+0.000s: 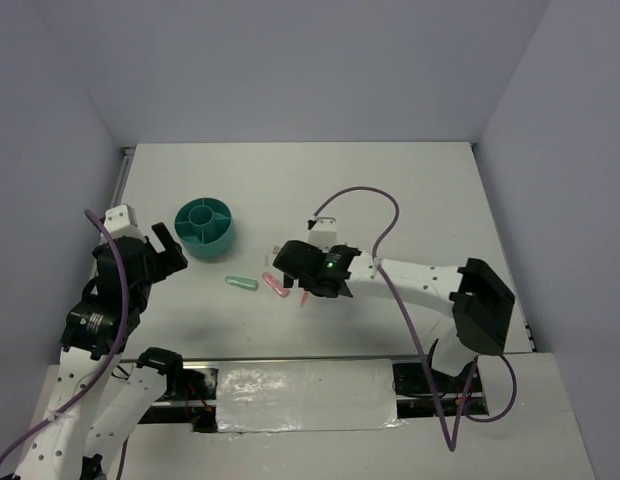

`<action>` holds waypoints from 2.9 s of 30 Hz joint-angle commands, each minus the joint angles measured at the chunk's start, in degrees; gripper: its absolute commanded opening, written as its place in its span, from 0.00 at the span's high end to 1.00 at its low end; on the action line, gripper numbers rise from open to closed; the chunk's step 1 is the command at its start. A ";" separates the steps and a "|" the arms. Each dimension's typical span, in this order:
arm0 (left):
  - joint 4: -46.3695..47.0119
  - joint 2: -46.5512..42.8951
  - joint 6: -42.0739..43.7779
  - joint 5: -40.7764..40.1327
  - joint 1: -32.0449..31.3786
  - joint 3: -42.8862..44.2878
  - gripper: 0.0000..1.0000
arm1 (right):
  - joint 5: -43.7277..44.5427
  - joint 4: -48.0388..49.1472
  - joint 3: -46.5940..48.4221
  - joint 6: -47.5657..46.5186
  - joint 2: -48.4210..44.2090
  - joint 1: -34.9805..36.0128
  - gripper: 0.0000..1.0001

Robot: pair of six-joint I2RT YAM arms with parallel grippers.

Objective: Sort the stationery into containers
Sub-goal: Pick up the pen from the center of the board, then close the pen cap on the pen.

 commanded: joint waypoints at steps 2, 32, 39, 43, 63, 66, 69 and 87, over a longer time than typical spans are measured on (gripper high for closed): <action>3.30 -0.80 1.54 2.09 -0.32 0.46 0.01 | 4.67 0.88 6.35 5.38 5.98 0.45 0.03; 3.83 -0.80 1.98 3.24 -1.73 0.11 0.01 | -2.88 13.35 -4.01 2.48 15.05 -2.71 0.29; 3.75 -0.71 2.07 3.33 -1.73 0.11 0.01 | -5.61 16.52 -6.38 0.02 14.08 -5.61 0.46; 3.83 -0.71 1.98 3.33 -1.73 0.11 0.01 | -5.18 15.74 -5.86 -0.33 13.55 -5.88 0.49; 4.01 0.08 2.25 3.94 -1.81 0.02 0.01 | -7.37 14.68 -6.65 -4.81 15.22 -8.95 0.61; 4.01 -0.10 2.16 3.85 -1.81 0.10 0.01 | -7.64 14.42 -5.95 -5.35 16.01 -9.31 0.70; 3.92 -0.18 2.16 3.59 -1.81 0.10 0.01 | -7.46 13.80 -5.77 -5.08 16.10 -9.22 0.84; 8.30 24.38 -5.30 10.80 -14.00 9.33 0.02 | 1.69 1.67 -1.11 -11.84 -20.17 -2.11 1.00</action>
